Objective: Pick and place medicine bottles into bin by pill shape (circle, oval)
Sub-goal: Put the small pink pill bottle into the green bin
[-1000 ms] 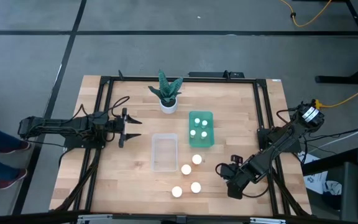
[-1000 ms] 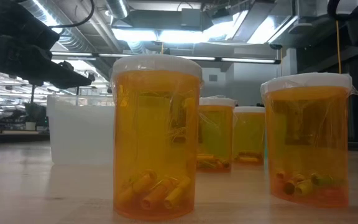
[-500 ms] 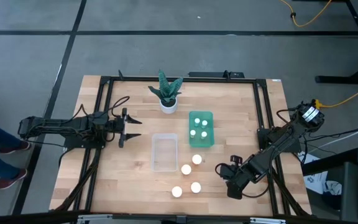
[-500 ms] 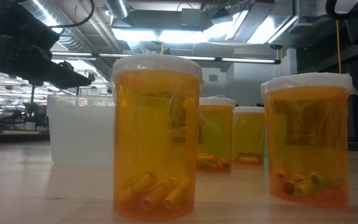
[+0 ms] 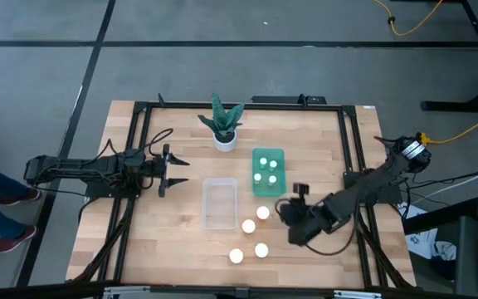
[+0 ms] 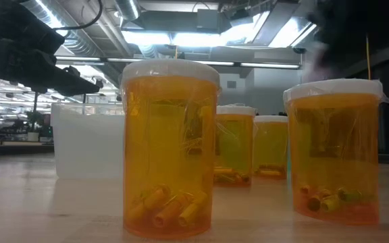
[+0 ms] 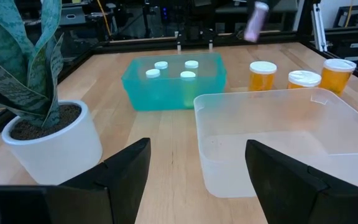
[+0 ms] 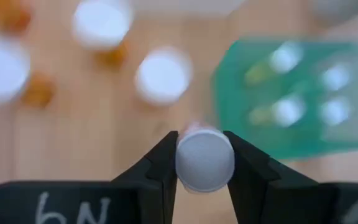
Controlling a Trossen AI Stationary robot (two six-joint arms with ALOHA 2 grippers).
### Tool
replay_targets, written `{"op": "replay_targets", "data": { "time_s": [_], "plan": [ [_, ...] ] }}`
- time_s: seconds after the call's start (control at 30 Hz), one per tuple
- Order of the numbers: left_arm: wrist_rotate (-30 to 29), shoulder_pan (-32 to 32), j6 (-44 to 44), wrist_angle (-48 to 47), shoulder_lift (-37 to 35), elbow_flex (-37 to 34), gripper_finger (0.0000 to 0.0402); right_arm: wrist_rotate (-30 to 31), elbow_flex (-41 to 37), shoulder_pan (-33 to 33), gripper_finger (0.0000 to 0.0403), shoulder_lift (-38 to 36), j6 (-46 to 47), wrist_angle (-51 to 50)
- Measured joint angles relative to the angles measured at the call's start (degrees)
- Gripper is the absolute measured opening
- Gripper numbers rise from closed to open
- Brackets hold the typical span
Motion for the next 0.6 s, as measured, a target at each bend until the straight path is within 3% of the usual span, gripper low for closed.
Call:
{"op": "replay_targets", "data": {
  "time_s": [0.33,0.6],
  "plan": [
    [0.0,0.0,1.3,0.0,0.0,0.0,0.0254,-3.4,2.5,-14.5,0.0108,0.1,-5.4,3.1],
    [-0.1,0.0,1.6,0.0,0.0,0.0,0.0254,-13.9,2.1,-21.8,0.0109,4.0,-10.9,5.5]
  ]
}}
